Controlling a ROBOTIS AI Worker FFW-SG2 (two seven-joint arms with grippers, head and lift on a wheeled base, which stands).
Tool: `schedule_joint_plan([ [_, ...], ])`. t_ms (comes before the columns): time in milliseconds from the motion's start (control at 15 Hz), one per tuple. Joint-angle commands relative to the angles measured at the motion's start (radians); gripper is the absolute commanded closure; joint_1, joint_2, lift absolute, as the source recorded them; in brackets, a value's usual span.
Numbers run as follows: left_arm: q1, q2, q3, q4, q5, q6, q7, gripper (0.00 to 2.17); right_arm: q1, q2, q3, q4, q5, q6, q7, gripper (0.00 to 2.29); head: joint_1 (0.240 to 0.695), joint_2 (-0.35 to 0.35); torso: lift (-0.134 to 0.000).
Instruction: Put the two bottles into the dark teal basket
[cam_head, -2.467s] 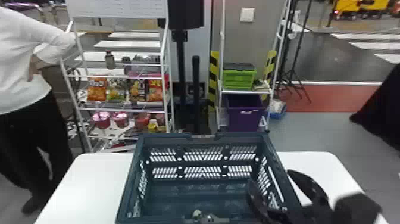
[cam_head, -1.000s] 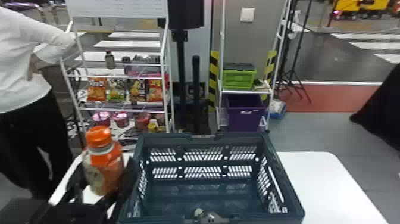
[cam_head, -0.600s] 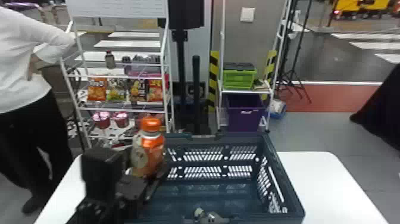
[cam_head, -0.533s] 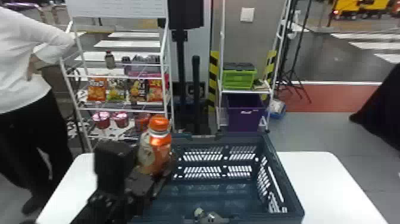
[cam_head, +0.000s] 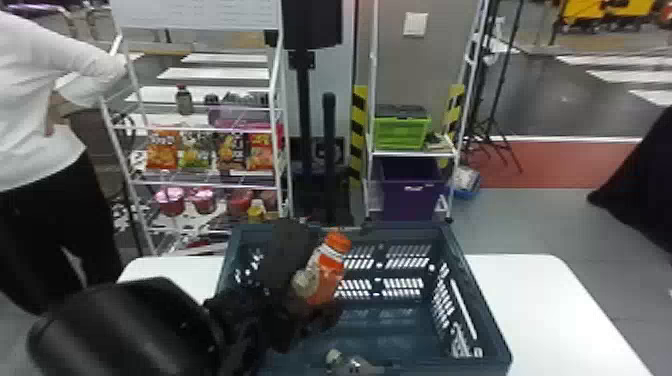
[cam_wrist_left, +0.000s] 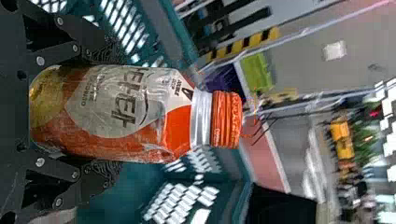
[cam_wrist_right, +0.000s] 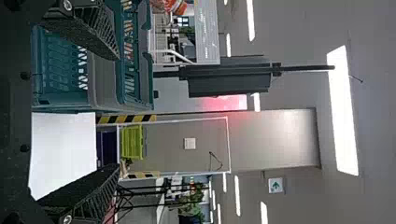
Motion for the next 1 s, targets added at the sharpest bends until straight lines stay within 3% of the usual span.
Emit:
schedule_joint_plan([
  [0,-0.118,-0.023,-0.035,0.063,-0.001,0.232,-0.083,2.15,0.001,0.002,-0.004,0.005,-0.002,-0.002,0.001,0.07,0.499,0.0,0.0],
  [67,-0.167,-0.039,-0.053,0.115,-0.012,0.3,-0.136,2.15,0.0,0.003,-0.004,0.007,-0.002,-0.002,0.004,0.07,0.499,0.0,0.0],
  [400,-0.339,-0.118,-0.176,0.378,-0.071,0.3,-0.274,2.15,-0.006,0.003,-0.004,0.034,-0.006,-0.02,0.004,0.07,0.499,0.0,0.0],
  [667,-0.414,-0.254,-0.201,0.612,-0.232,0.294,-0.462,2.15,-0.006,0.003,-0.007,0.051,-0.008,-0.048,0.006,0.07,0.499,0.0,0.0],
  [800,-0.443,-0.288,-0.213,0.712,-0.267,0.272,-0.503,2.15,-0.006,0.003,-0.007,0.054,-0.008,-0.057,0.006,0.07,0.499,0.0,0.0],
  [933,-0.461,-0.302,-0.243,0.775,-0.287,0.242,-0.521,2.15,-0.008,0.003,-0.007,0.059,-0.008,-0.06,0.006,0.07,0.499,0.0,0.0],
])
